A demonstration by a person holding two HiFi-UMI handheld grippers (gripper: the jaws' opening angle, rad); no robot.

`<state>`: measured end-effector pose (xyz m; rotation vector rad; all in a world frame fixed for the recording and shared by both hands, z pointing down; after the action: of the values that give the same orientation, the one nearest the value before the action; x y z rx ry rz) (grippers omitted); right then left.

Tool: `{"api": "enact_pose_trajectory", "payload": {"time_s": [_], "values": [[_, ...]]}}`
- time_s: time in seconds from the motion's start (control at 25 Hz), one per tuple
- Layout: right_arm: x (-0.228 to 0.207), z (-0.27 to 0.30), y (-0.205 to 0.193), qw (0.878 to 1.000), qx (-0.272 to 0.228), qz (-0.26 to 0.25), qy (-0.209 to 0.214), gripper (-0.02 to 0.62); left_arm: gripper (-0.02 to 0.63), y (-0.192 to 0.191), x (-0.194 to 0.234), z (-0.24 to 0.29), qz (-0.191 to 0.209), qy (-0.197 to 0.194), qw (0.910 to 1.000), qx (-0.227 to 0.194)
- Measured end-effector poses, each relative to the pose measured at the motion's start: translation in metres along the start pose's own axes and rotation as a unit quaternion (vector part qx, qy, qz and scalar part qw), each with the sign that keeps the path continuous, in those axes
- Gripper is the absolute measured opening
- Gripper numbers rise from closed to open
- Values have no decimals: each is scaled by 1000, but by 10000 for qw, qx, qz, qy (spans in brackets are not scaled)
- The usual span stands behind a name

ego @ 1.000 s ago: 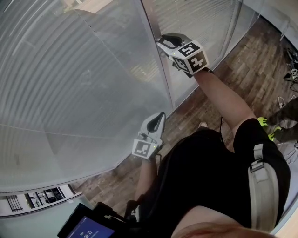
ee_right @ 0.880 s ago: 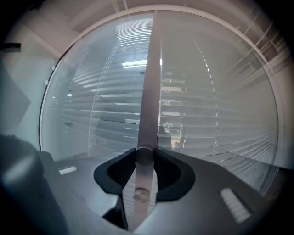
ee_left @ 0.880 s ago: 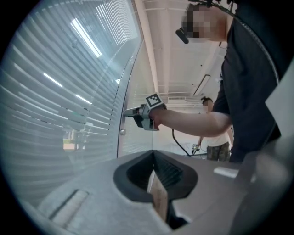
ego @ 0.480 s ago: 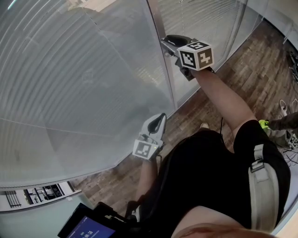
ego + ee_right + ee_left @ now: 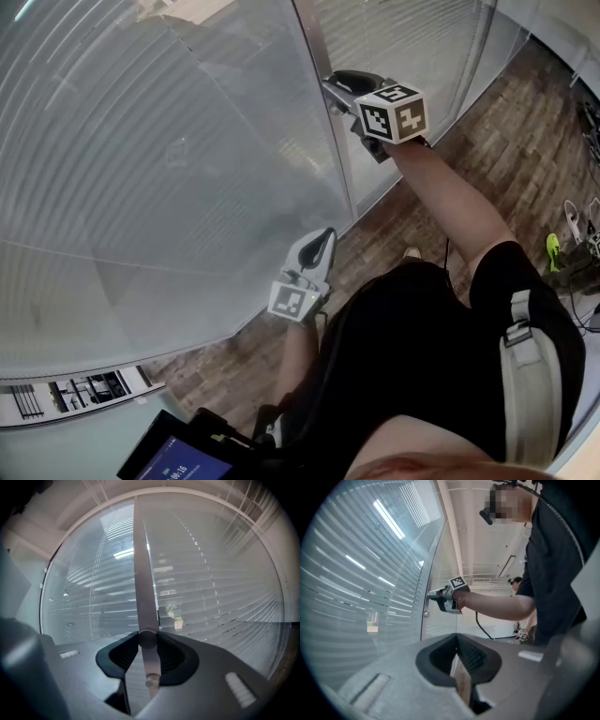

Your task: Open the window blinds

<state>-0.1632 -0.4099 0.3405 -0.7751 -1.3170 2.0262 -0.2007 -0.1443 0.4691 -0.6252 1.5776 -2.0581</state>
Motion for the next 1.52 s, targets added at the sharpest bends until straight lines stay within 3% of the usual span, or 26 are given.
{"api": "enact_pose_trajectory", "payload": {"time_s": [0.68, 0.8, 1.08, 1.24, 1.52], "values": [[-4, 1, -1, 9996, -99, -276, -62, 130, 3, -1, 5, 2, -60, 61, 10000, 7], [-1, -2, -1, 9984, -114, -537, -120, 135, 3, -4, 5, 0, -44, 55, 10000, 29], [8, -8, -3, 9881, 22, -1521, -218, 222, 3, -4, 2, 2, -48, -13, 10000, 76], [15, -13, 0, 9683, 164, -2424, -581, 230, 3, -2, 2, 4, -87, 23, 9999, 82], [28, -11, 3, 9055, 413, -4105, -992, 236, 3, 5, -9, 18, 64, -23, 9999, 142]]}}
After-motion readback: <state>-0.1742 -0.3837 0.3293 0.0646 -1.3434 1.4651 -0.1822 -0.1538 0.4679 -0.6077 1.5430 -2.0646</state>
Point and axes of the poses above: the fingertips, and each gripper's own axes: z forward along the fingers, x to its left, y out of its top, the point moved 1 cm from there along -z, backward along the fingers, and after that the axes turned 15 degrees about x, right-handed, at the moved point
